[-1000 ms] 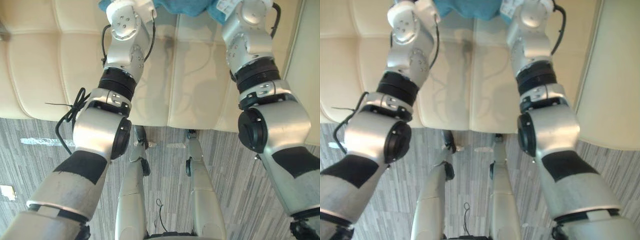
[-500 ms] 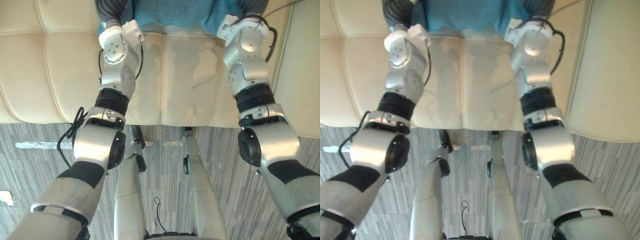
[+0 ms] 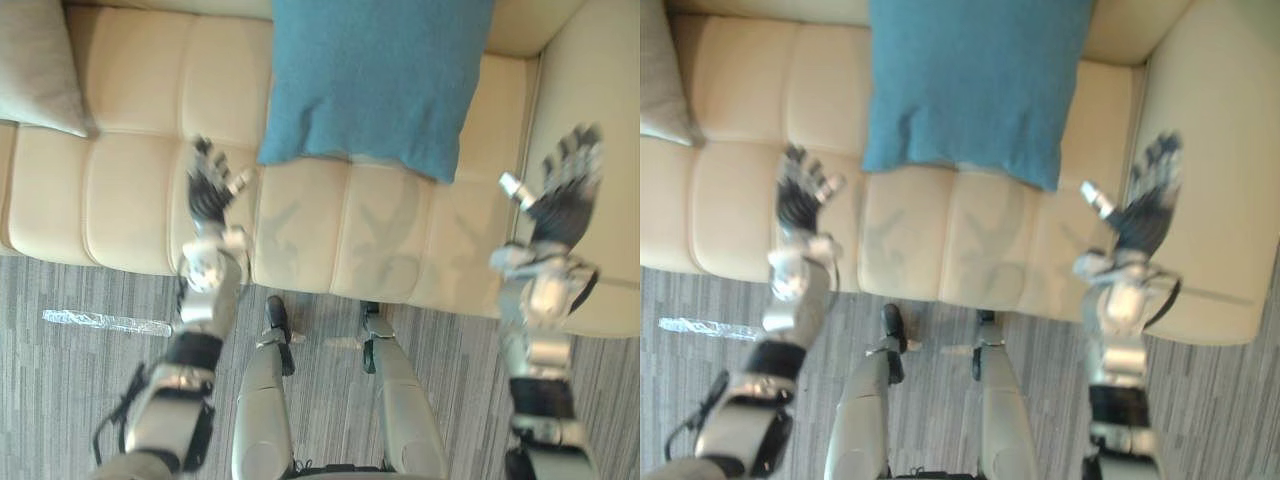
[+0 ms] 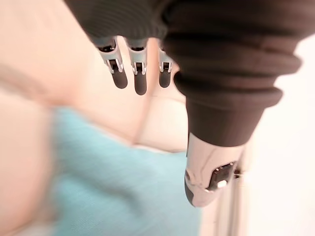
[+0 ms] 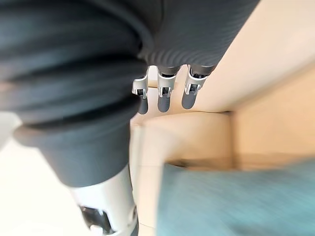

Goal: Pick up cushions and gather them together orderly.

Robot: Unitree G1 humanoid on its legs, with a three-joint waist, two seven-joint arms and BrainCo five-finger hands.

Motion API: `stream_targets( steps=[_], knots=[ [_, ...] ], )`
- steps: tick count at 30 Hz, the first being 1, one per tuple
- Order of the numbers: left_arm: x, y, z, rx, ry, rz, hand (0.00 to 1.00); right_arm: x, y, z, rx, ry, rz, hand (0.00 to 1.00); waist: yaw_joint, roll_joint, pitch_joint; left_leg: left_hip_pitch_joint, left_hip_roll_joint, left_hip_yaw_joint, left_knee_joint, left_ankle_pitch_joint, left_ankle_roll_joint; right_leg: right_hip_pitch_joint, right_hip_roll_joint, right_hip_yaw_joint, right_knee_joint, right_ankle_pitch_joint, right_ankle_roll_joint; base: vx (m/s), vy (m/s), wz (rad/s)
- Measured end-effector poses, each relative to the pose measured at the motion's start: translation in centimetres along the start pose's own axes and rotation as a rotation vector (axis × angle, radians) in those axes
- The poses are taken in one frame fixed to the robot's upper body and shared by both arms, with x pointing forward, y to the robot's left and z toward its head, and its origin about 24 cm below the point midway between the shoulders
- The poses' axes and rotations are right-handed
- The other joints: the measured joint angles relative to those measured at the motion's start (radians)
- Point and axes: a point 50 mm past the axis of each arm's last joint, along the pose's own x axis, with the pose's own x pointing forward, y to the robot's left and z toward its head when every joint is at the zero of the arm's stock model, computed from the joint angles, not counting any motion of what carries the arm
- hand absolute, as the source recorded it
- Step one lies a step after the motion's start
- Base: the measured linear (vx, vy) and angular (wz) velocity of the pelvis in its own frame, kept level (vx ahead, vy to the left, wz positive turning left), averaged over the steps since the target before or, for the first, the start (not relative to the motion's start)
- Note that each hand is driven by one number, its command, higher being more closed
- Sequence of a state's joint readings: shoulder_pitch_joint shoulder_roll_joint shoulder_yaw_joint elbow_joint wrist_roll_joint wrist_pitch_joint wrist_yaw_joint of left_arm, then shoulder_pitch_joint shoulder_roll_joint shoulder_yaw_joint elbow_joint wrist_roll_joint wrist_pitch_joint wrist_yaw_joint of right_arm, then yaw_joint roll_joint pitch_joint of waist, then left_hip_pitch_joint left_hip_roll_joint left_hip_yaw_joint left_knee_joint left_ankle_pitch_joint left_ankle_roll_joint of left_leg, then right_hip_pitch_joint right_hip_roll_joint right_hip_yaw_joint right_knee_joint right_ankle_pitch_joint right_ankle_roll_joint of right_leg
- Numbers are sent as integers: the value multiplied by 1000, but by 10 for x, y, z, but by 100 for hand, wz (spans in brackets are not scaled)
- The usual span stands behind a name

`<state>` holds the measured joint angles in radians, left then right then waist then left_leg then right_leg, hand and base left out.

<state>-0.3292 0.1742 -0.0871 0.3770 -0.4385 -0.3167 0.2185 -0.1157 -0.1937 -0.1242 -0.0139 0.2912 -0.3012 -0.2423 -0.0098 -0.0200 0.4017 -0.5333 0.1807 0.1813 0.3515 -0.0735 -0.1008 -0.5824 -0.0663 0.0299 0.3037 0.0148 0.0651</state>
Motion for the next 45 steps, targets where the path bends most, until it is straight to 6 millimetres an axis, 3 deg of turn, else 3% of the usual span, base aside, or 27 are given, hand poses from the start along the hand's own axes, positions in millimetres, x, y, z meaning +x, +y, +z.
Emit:
stream_targets(
  steps=[2,3,5,8,13,15,19,24,27,31,32,33,34,35,36,37,38,39,40,41,42,45],
  knots=[
    [-44,11,-52,51,212,-1,0,-41,-1,-46,-78,223,31,0,3,-18,-27,70,2,0,-4,-25,1,62,0,-9,19,-37,-6,75,-44,5],
    [-51,13,-60,62,253,1,0,-49,-2,-55,-92,270,31,0,4,-20,-38,80,3,0,-6,-29,0,70,-1,-12,23,-42,-6,91,-31,7],
    [-93,27,-101,107,467,39,0,-100,-14,-98,-138,538,7,0,7,-24,-110,152,-1,3,-41,-33,-4,128,-6,-24,22,-68,-10,112,-17,6],
    [-137,49,-133,169,677,95,0,-153,-29,-132,-171,812,-20,0,7,-20,-192,246,-11,22,-106,-29,-12,187,-17,-29,9,-94,-7,124,1,-4],
    [-179,74,-154,281,884,146,0,-209,-54,-159,-222,1113,-80,0,-1,4,-251,391,-20,43,-218,-4,-31,312,-8,-29,-85,-77,-2,122,22,-9],
    [-186,81,-156,322,921,144,0,-221,-61,-162,-234,1175,-94,0,-3,8,-266,421,-21,42,-241,1,-32,349,-5,-25,-126,-62,1,130,34,-10],
    [-194,86,-159,400,978,88,0,-232,-76,-163,-261,1248,-115,0,-9,7,-274,480,-36,39,-278,1,-31,438,-9,-28,-224,-24,17,107,44,-1],
    [-199,95,-159,453,1007,80,0,-239,-78,-166,-262,1292,-128,0,-10,0,-284,490,-52,38,-282,2,-30,469,-21,-21,-282,11,27,22,43,-4],
    [-201,101,-158,467,1022,93,0,-239,-76,-168,-262,1312,-127,0,-10,-4,-284,488,-56,53,-290,6,-23,456,-21,-4,-293,29,25,-49,17,-18],
    [-198,100,-158,463,1016,95,0,-228,-70,-171,-261,1295,-104,0,-8,-22,-275,466,-58,86,-261,4,-8,367,-20,-7,-175,36,19,-134,5,-32],
    [-193,96,-159,452,1005,95,0,-228,-68,-171,-262,1294,-94,0,-4,-31,-269,462,-61,96,-248,1,16,361,-20,-17,-181,73,46,-177,19,-33],
    [-194,96,-159,446,1007,102,0,-227,-67,-172,-263,1291,-91,0,2,-26,-267,457,-40,104,-250,2,34,371,-21,-21,-187,67,41,-196,9,-24],
    [-192,95,-159,426,997,118,0,-222,-61,-173,-253,1279,-80,0,2,-17,-255,446,-30,112,-234,7,23,336,-30,-64,-15,-30,13,-156,-8,1],
    [-189,94,-158,427,988,116,0,-226,-60,-173,-249,1292,-78,0,1,-32,-256,442,-34,104,-229,12,22,296,-54,-112,241,-143,2,-176,-80,26],
    [-189,94,-157,427,982,116,0,-231,-60,-173,-257,1306,-74,0,4,-42,-262,445,-36,85,-229,30,24,313,-75,-142,408,-203,20,-112,-96,35],
    [-190,95,-157,428,983,118,0,-234,-61,-172,-264,1312,-69,0,8,-46,-265,438,-36,84,-229,40,19,334,-81,-147,439,-217,25,-151,-155,30],
    [-193,97,-157,432,992,125,0,-234,-61,-173,-267,1313,-62,0,14,-57,-274,426,-40,80,-225,56,16,376,-96,-152,430,-234,43,-127,-168,5],
    [-191,99,-156,423,988,145,0,-225,-56,-174,-265,1293,-49,0,26,-75,-283,385,-37,86,-212,85,7,405,-73,-153,289,-281,47,-151,-188,-6],
    [-191,97,-157,413,988,146,0,-219,-55,-175,-267,1278,-45,0,31,-65,-282,364,-29,87,-209,94,9,412,-56,-155,238,-286,39,-164,-175,-36],
    [-188,90,-159,398,984,137,0,-207,-53,-175,-268,1241,-37,0,52,-36,-279,319,3,89,-208,112,-3,432,-18,-164,112,-286,27,-228,-168,-28],
    [-186,79,-162,383,989,111,0,-196,-52,-176,-275,1218,-34,0,56,-6,-259,290,23,75,-210,137,-6,445,11,-176,39,-271,-34,-245,-151,-18],
    [-186,65,-166,368,992,63,0,-200,-53,-176,-275,1229,-48,0,56,10,-244,313,31,48,-256,186,-12,451,26,-200,46,-263,-45,-287,-108,16]
  ],
)
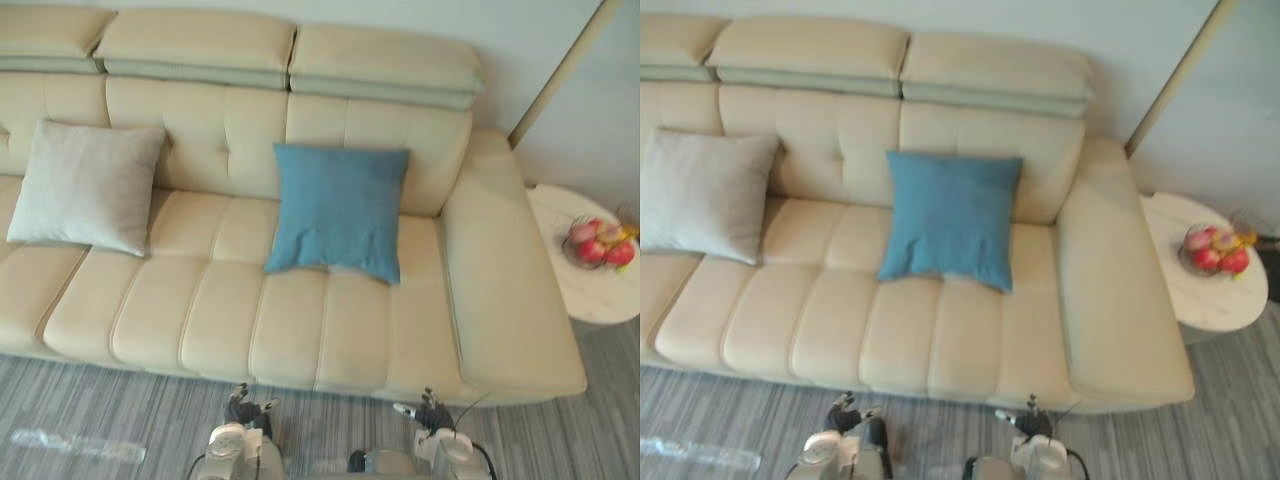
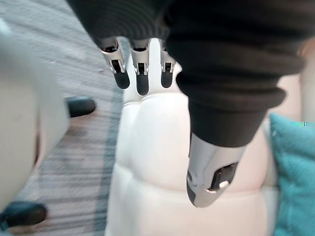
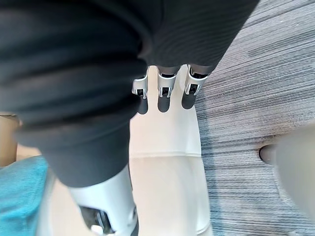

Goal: Pick up cushions and gather them together orderly.

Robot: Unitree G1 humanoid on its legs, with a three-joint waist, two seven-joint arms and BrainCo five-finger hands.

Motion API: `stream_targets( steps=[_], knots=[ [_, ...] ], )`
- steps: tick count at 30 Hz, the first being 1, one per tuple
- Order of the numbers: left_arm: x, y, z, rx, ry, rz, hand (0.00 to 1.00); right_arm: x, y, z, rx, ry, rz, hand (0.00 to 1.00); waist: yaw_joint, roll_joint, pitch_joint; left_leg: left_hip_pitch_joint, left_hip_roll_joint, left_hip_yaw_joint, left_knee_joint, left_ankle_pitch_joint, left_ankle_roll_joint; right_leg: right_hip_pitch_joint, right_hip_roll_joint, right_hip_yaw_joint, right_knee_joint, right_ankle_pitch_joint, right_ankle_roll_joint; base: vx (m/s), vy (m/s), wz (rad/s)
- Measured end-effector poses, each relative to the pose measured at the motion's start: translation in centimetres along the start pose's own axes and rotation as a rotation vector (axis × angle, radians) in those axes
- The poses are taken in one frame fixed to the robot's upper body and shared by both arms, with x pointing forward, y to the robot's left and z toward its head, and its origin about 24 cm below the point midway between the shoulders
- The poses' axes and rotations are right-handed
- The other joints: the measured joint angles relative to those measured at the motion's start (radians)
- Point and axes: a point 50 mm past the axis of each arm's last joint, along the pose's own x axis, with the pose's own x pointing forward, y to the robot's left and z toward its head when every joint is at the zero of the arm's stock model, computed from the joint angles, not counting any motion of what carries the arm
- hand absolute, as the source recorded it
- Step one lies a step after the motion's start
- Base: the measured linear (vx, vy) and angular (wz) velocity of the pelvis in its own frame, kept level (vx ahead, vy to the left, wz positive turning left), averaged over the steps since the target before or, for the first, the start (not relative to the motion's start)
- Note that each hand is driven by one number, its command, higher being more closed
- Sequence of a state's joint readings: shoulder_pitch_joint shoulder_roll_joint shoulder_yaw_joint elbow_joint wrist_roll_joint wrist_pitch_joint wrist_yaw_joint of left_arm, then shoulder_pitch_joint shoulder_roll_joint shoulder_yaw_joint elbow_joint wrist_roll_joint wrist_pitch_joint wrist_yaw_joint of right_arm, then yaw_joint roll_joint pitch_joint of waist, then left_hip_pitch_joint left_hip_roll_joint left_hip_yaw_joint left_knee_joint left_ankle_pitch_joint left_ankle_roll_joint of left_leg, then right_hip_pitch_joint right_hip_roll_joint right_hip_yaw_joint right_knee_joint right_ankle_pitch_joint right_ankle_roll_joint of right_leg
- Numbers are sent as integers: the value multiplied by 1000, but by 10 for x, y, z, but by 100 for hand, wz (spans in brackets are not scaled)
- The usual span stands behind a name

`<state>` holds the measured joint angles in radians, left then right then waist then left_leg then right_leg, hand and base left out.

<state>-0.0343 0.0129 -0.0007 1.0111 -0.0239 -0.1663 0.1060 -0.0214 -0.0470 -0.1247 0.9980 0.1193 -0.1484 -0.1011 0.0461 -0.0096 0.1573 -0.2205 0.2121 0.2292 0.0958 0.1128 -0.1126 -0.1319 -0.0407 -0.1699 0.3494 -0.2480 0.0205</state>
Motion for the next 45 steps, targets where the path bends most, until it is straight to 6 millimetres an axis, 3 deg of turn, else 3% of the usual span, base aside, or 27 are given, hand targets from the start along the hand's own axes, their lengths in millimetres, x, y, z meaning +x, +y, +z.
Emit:
stream_targets(
  steps=[2,3,4,6,8,10,13,17,22,23,39,43,45],
  knots=[
    [-2,-2,-3,10,8,-10,0,-3,-1,-7,9,18,-5,0,-5,5,-5,4,3,-7,-18,-21,-11,-2,-3,-25,-7,5,-21,-238,-22,23],
    [-1,-2,-1,17,1,-12,0,-3,-4,-9,28,25,-18,0,-11,-12,-1,-27,-6,-9,35,-54,10,-10,-26,-38,-21,16,-32,-134,43,25],
    [0,-3,1,18,-6,-14,0,-3,-5,-9,36,25,-24,0,-14,-13,0,-35,-11,-12,79,-62,22,-11,-34,-39,-25,22,-31,-172,116,16],
    [0,-2,1,14,-2,-13,0,-6,-12,-15,48,42,-48,0,-16,-16,1,-55,-37,-21,274,-167,55,-17,-63,-36,-40,41,-12,-98,155,3],
    [-2,-1,-4,13,12,-10,0,-7,-17,-19,50,55,-61,0,-18,18,-5,-25,-36,-26,284,-265,29,-20,-57,-16,-38,49,17,-27,243,-16],
    [-4,8,-13,35,45,5,0,-10,-13,-28,55,86,-45,0,-22,-1,-19,24,-80,8,209,-254,43,5,-79,25,-98,81,61,-10,216,-25],
    [-6,14,-21,71,65,9,0,-11,-14,-32,55,99,-45,0,-46,-10,-41,74,-130,21,118,-227,58,46,-107,36,-177,126,76,46,142,-2],
    [-8,15,-27,94,95,5,0,-14,-16,-40,56,130,-48,0,-47,-8,-57,96,-164,23,71,-201,81,75,-124,35,-244,160,97,86,77,3],
    [-10,19,-32,119,109,8,0,-16,-17,-47,57,161,-54,0,-47,-14,-64,158,-179,7,22,-193,78,152,-118,17,-306,172,92,99,-5,5],
    [-13,26,-42,119,151,25,0,-18,-18,-53,43,195,-54,0,-59,-28,-74,290,-192,5,-197,-106,62,203,-99,16,-360,177,71,16,-10,3],
    [-14,31,-44,126,156,38,0,-20,-22,-55,53,198,-64,0,-63,-29,-64,327,-187,-1,-180,-101,62,241,-101,8,-335,174,71,-21,-11,1],
    [-14,37,-42,95,146,66,0,-18,-26,-52,58,183,-75,0,-63,-41,-36,302,-178,-27,-65,-133,50,162,-106,146,-237,140,81,-131,-33,-74],
    [-15,34,-45,88,153,60,0,-18,-29,-50,63,177,-85,0,-65,-17,-39,301,-154,-36,-65,-186,37,108,-74,214,-212,137,82,-124,-37,-120]
  ],
)
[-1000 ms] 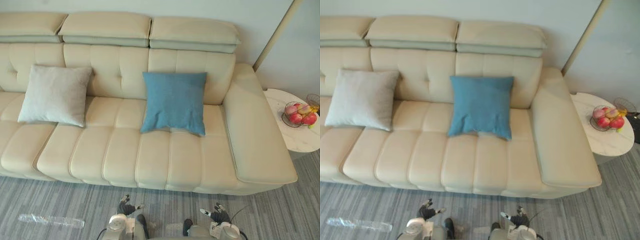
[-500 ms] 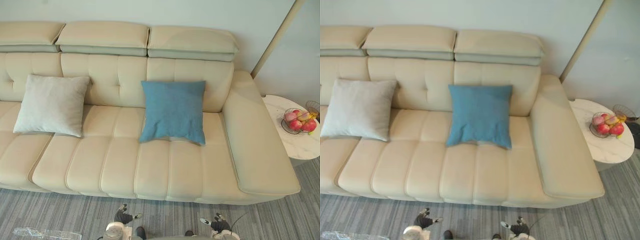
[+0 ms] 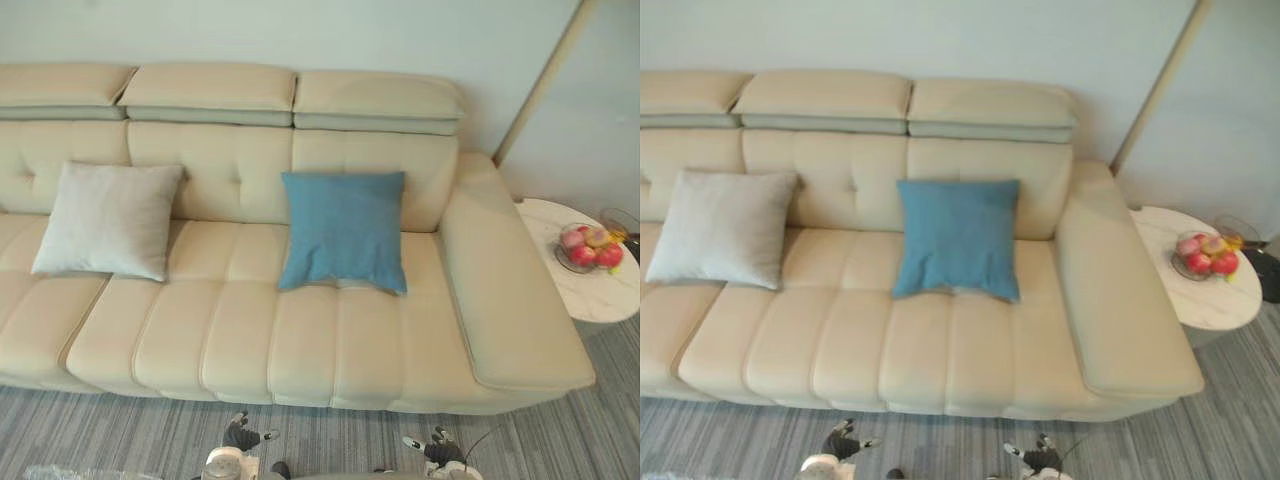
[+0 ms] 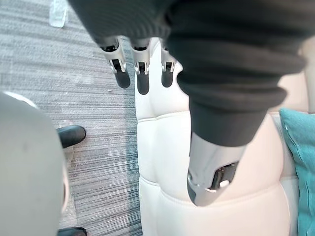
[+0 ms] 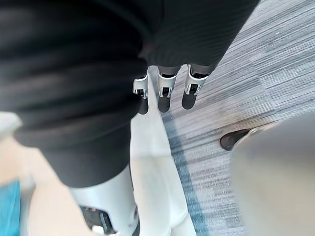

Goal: Pick up cushions and gather them together orderly.

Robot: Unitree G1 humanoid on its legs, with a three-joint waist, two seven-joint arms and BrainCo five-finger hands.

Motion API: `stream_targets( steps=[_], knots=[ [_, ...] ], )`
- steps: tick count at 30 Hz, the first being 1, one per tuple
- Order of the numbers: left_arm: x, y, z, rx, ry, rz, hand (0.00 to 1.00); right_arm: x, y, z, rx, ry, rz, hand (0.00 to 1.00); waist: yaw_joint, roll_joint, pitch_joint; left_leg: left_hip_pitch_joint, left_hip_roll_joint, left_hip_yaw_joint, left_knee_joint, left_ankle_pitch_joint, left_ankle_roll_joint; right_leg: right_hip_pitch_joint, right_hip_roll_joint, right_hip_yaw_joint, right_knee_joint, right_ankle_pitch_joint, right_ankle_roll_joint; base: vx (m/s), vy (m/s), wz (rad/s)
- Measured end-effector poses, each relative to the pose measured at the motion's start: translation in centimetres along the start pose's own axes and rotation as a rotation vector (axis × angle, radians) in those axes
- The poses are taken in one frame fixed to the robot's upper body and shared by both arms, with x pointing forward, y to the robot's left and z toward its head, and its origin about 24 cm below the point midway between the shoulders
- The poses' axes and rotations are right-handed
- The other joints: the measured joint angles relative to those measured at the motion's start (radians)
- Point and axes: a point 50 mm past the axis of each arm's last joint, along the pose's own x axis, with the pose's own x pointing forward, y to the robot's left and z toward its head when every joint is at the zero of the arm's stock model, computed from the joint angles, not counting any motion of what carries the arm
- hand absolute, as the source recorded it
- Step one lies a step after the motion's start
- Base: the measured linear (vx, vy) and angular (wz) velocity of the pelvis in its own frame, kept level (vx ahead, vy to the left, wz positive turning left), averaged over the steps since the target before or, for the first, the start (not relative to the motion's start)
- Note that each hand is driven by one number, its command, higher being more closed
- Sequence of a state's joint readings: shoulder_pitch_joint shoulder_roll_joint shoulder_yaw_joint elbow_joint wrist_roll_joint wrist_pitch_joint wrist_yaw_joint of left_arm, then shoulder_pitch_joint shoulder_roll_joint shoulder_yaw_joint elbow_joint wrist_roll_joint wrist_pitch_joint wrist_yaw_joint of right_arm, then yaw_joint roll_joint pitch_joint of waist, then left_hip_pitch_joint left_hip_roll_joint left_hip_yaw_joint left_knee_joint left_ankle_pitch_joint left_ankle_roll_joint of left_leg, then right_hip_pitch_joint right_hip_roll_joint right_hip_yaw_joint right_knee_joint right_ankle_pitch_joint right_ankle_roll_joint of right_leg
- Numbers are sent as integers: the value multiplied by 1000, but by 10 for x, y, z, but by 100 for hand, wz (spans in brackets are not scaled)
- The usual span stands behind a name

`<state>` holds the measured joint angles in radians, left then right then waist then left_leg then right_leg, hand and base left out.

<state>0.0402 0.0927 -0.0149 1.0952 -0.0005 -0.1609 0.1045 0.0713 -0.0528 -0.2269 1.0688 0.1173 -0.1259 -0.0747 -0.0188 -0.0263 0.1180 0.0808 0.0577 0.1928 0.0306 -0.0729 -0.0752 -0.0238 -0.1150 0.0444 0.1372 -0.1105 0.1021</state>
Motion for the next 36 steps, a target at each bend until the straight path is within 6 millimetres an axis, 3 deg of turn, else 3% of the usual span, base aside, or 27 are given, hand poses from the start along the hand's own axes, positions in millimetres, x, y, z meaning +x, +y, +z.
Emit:
stream_targets(
  steps=[4,5,6,7,8,9,10,12,13,14,15,16,18,19,20,21,22,23,26,28,30,34,35,36],
  knots=[
    [0,1,0,4,1,1,0,-1,2,4,9,-25,11,0,-22,-18,1,11,11,145,8,-37,-5,-79,44,179,-13,58,2,-107,25,-142],
    [2,0,5,12,-13,-3,0,0,7,8,-5,-39,28,0,-37,-21,3,9,18,229,21,-44,-11,-104,52,189,-50,88,-42,-79,41,-202],
    [3,0,10,21,-26,-5,0,1,13,12,-46,-48,52,0,-37,-14,6,-5,51,333,34,-40,-2,-135,38,89,-75,104,-115,-72,26,-235],
    [5,2,16,36,-45,-2,0,3,22,20,-79,-65,82,0,-32,-14,7,-12,76,405,48,-41,-4,-178,13,-83,-41,96,-131,-41,13,-189],
    [6,4,19,45,-53,0,0,3,25,22,-89,-69,94,0,-33,-18,9,-10,83,426,54,-41,-3,-198,-3,-171,-13,92,-137,21,-36,-192],
    [9,10,27,69,-73,9,0,3,30,24,-105,-74,114,0,-39,-33,8,0,91,475,67,-41,-3,-198,-55,-432,54,107,-174,65,-75,-186],
    [10,12,32,68,-86,15,0,3,26,21,-109,-65,105,0,-39,-40,11,23,92,510,89,-45,-6,-181,-73,-538,68,125,-174,76,-110,-210],
    [12,15,40,50,-107,28,0,3,25,25,-124,-83,107,0,-46,-31,24,34,115,555,168,-48,-3,-184,-45,-523,68,170,-216,14,-140,-148],
    [12,16,41,46,-111,32,0,4,27,28,-137,-92,115,0,-47,-25,27,31,120,568,182,-62,33,-185,-23,-504,46,200,-228,-53,-106,-120],
    [12,14,41,38,-113,30,0,5,25,31,-152,-99,114,0,-45,-16,26,39,111,562,142,-75,46,-184,1,-483,8,226,-225,-55,-75,-155],
    [11,5,40,9,-112,12,0,8,17,41,-175,-121,98,0,-49,50,12,63,137,618,74,-77,-12,-185,4,-567,63,102,-198,37,-92,-135],
    [11,4,44,5,-121,9,0,8,20,41,-166,-120,103,0,-53,36,25,82,138,647,92,-81,-45,-207,-53,-617,190,-29,-148,82,-123,-132],
    [11,6,38,-11,-95,15,0,7,25,38,-164,-112,118,0,-46,26,42,105,164,692,138,-90,-65,-204,-28,-604,202,-45,-167,89,-169,-84],
    [7,7,20,-39,-35,18,0,6,28,36,-175,-108,134,0,-44,21,39,95,225,700,264,-93,-67,-194,23,-543,176,-50,-170,152,-304,-124],
    [2,1,5,-65,8,7,0,6,29,37,-185,-112,141,0,-38,16,41,46,289,622,443,-89,8,-180,69,-473,146,-44,-182,162,-304,-131],
    [2,0,5,-84,4,10,0,6,29,37,-185,-114,140,0,-35,19,40,26,299,572,481,-95,28,-176,82,-455,138,-43,-183,151,-274,-167],
    [2,1,8,-103,-15,16,0,7,26,40,-193,-117,135,0,-16,30,51,-20,263,357,561,-152,7,-142,135,-370,85,-24,-196,131,-167,-198],
    [2,0,6,-124,-7,18,0,9,24,43,-204,-116,132,0,-7,32,54,-57,200,210,609,-199,0,-95,173,-289,26,-1,-202,147,-132,-205],
    [2,-1,8,-153,-17,19,0,9,15,40,-212,-104,111,0,4,29,59,-133,101,74,585,-236,1,-30,214,-160,-31,16,-184,170,-68,-171],
    [2,-2,9,-175,-25,19,0,9,5,38,-209,-97,82,0,7,34,60,-187,17,-40,424,-231,0,5,241,-38,-46,19,-180,196,-12,-176],
    [2,-3,13,-183,-37,17,0,9,4,40,-185,-101,70,0,20,39,64,-238,-32,-139,293,-181,-7,32,248,38,-77,11,-191,205,30,-161],
    [2,-6,15,-212,-46,16,0,7,5,32,-153,-87,63,0,25,59,71,-286,-33,-212,205,-86,12,75,281,141,-66,-13,-192,280,85,-119],
    [1,-6,15,-216,-51,16,0,6,11,26,-130,-73,72,0,32,59,69,-282,-29,-212,197,-60,39,80,293,197,-31,-54,-184,371,159,-129],
    [0,-6,13,-217,-50,17,0,5,10,22,-109,-62,66,0,36,63,66,-249,-13,-179,196,-4,35,74,295,212,34,-124,-187,438,197,-159]
  ],
)
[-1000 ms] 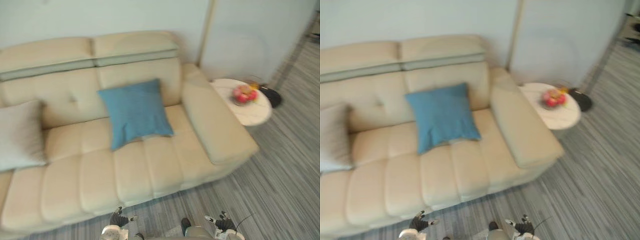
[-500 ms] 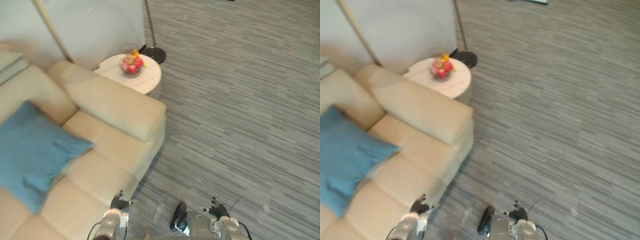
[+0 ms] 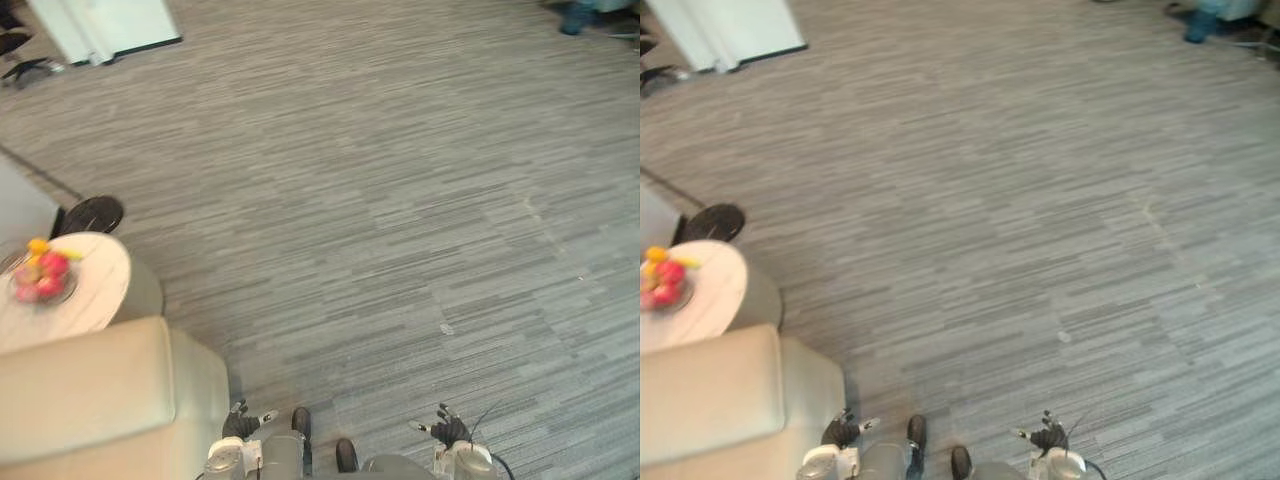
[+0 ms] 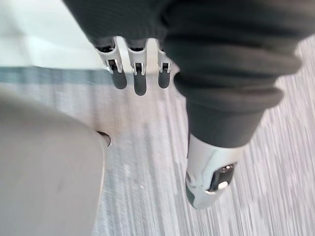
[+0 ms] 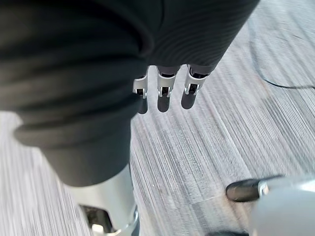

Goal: Pick up cushions and gather them together orderly.

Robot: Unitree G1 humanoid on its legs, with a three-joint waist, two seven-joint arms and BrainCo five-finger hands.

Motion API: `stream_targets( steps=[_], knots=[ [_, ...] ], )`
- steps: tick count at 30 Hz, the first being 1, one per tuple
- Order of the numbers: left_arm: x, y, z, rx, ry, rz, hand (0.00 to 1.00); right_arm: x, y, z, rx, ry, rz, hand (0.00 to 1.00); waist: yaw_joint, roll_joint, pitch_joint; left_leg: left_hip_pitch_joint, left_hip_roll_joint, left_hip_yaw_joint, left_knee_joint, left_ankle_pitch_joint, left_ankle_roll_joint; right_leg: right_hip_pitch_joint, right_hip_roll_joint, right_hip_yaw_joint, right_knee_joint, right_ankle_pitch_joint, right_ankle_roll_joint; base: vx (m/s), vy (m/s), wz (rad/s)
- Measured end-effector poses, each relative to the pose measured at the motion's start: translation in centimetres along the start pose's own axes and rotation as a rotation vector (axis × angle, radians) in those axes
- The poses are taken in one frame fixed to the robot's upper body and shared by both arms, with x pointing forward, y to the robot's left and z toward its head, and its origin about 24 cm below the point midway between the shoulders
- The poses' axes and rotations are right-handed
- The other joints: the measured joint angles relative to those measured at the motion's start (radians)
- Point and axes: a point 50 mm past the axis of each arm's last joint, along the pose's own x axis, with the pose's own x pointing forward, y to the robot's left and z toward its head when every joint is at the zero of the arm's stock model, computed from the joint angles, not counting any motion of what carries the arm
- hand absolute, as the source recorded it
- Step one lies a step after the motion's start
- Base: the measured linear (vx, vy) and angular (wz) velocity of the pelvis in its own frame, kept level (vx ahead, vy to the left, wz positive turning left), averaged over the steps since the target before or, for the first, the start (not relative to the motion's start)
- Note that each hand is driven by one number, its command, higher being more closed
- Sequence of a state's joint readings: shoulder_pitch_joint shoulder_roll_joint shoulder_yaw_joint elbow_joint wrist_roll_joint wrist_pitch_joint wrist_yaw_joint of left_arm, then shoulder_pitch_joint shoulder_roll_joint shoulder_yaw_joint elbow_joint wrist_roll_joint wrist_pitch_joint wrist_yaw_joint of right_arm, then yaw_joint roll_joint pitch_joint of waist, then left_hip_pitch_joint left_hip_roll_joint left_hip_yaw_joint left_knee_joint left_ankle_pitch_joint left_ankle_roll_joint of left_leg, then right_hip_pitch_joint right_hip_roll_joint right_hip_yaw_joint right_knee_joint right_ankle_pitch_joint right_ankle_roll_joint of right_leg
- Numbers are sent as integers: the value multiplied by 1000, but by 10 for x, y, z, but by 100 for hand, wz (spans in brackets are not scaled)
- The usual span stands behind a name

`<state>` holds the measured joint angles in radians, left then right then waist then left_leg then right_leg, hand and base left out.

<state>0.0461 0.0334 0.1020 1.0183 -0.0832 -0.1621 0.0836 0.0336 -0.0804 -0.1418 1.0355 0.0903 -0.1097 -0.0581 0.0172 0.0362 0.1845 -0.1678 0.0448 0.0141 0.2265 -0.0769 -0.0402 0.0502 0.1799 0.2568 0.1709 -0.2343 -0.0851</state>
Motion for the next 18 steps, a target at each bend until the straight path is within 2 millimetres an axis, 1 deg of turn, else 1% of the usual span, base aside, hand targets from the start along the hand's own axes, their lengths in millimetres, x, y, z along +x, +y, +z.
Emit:
stream_targets(
  steps=[1,2,3,4,5,6,7,8,9,10,11,12,13,14,15,16,17,18],
  knots=[
    [0,4,0,4,-4,8,0,-1,2,-3,13,7,2,0,9,-12,-4,21,6,64,6,1,-6,-17,-25,-15,63,-47,20,304,143,-118],
    [-1,6,-1,8,-2,11,0,-1,2,-4,17,10,2,0,14,-20,-10,28,3,81,6,-8,-3,-22,-36,-23,82,-56,37,317,127,-103],
    [-1,8,-2,12,1,16,0,-3,3,-8,38,22,0,0,16,-37,-19,48,4,129,6,-33,5,-38,-64,-49,126,-83,82,394,145,-111],
    [0,10,0,16,-1,19,0,-4,6,-12,74,33,0,0,21,-49,-25,75,6,177,4,-58,13,-68,-87,-99,186,-79,121,433,147,-145],
    [0,10,-1,23,4,18,0,-4,5,-12,89,33,-3,0,22,-49,-20,122,17,214,-12,-77,19,-114,-101,-164,286,-81,168,315,111,-118],
    [0,9,-1,28,6,16,0,-4,4,-12,87,34,-4,0,24,-48,-19,142,18,225,-25,-82,18,-126,-110,-194,320,-83,173,330,93,-120],
    [0,7,-5,63,31,-1,0,-3,3,-10,95,26,-4,0,15,-37,-16,222,34,260,-67,-90,16,-139,-181,-376,371,-115,120,218,56,-78],
    [0,6,-5,68,33,-4,0,-3,3,-10,93,24,-4,0,13,-27,-13,233,39,264,-73,-90,16,-141,-193,-409,365,-117,113,262,34,-79],
    [1,3,-4,80,33,-16,0,-3,1,-9,86,18,-5,0,4,-25,-17,254,54,281,-88,-90,16,-152,-216,-476,341,-120,103,210,-29,-50],
    [2,-1,1,93,20,-31,0,-2,3,-4,81,5,2,0,-3,-22,-16,274,82,297,-112,-90,16,-190,-231,-535,292,-110,99,329,-75,-74],
    [4,-4,6,101,6,-40,0,0,4,2,80,-12,6,0,-8,-18,-15,291,115,332,-141,-95,6,-262,-234,-565,262,-76,101,292,-98,-63],
    [5,-4,7,101,5,-42,0,1,4,3,80,-16,6,0,-9,-17,-14,294,124,338,-147,-97,3,-279,-234,-574,256,-65,101,381,-187,-79],
    [6,-6,8,112,11,-47,0,2,4,7,97,-24,3,0,-12,-19,-10,318,152,379,-161,-99,-3,-348,-248,-626,204,22,92,337,-183,-74],
    [5,-5,5,116,25,-47,0,2,4,7,99,-26,0,0,-16,-33,-11,348,150,403,-161,-99,-5,-363,-265,-669,114,121,80,356,-199,-73],
    [5,-5,3,117,30,-47,0,1,4,5,100,-22,-2,0,-17,-41,-12,360,142,408,-161,-100,-14,-361,-272,-674,83,159,71,336,-184,-69],
    [4,-8,-1,108,47,-51,0,2,-2,7,106,-28,-19,0,-19,-23,-9,414,160,408,-159,-113,-62,-357,-262,-676,108,230,5,398,-224,-63],
    [4,-12,0,104,42,-62,0,3,-4,11,101,-38,-25,0,-19,3,-14,417,181,402,-141,-101,-82,-362,-245,-672,141,196,-3,456,-308,-68],
    [5,-19,4,103,31,-80,0,3,-8,12,115,-46,-35,0,-29,18,-9,399,203,370,-41,-80,-119,-358,-235,-660,171,138,-6,349,-276,-41]
  ],
)
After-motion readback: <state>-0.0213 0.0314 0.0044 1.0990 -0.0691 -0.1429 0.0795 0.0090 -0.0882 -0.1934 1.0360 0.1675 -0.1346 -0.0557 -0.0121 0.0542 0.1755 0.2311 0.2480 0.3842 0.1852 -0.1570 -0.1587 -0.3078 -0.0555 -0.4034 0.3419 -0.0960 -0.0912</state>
